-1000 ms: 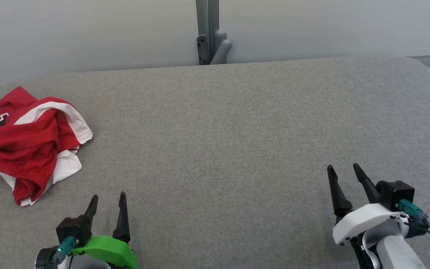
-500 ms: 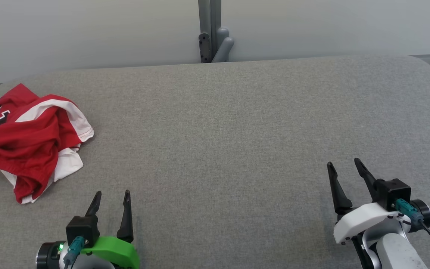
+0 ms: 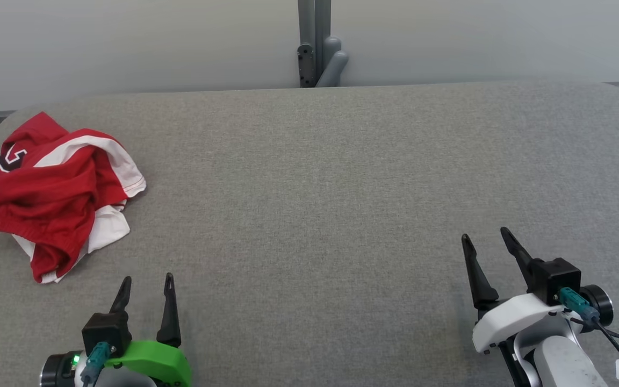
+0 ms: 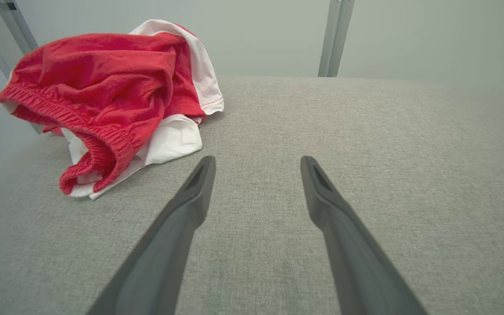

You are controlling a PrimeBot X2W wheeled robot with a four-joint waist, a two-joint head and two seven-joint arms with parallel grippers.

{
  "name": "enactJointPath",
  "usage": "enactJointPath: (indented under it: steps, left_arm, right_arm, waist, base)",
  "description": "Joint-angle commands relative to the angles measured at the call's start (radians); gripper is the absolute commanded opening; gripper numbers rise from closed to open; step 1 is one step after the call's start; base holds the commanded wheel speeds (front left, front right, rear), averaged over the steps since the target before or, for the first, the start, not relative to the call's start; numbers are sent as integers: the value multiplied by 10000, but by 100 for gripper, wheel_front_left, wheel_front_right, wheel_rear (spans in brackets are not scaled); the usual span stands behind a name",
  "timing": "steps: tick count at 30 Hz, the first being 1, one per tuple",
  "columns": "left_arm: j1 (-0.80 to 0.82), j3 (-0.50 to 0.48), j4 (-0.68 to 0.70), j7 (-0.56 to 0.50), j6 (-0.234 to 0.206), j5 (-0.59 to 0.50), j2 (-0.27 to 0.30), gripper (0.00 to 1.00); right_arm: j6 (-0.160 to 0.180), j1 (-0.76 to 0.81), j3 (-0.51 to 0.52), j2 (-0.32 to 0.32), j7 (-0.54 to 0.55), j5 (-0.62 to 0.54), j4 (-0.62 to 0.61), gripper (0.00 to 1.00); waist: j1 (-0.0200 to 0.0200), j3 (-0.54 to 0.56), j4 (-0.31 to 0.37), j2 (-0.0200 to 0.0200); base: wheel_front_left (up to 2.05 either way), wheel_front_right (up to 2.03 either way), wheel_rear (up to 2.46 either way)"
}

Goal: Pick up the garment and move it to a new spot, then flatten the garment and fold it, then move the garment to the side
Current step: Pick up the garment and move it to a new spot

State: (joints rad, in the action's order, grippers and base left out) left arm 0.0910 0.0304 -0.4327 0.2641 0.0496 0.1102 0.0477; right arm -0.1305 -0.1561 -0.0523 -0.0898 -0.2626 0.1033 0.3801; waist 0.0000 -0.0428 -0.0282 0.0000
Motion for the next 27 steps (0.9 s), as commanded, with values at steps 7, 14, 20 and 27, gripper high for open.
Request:
enactJointPath:
  steps: [7,14,20,27]
  left_arm:
    - [68,-395,-47,7,-297,320,49,100]
    - [96,-686,-169,7,-187,720,51,100]
    - [81,-891,-274,5,-16,1158,40,100]
    - [537,-1128,-529,5,254,1060,44,100]
  right_arm:
    - [-2,-331,-706,-47,-31,393,-94,100]
    - [-2,-860,-1530,-129,-31,474,-7,100]
    - [-1,-1331,-2172,-191,-31,643,128,100]
    - [-1,-1441,-2414,-442,-31,808,247,100]
  waist:
    - [0,-322,-1331,0]
    - [0,-699,-2874,0]
    - [0,-948,-3505,0]
    - [0,-1307,-3450,0]
  base:
    - [0,0,0]
    - [0,0,0]
    - [0,0,0]
    - [0,0,0]
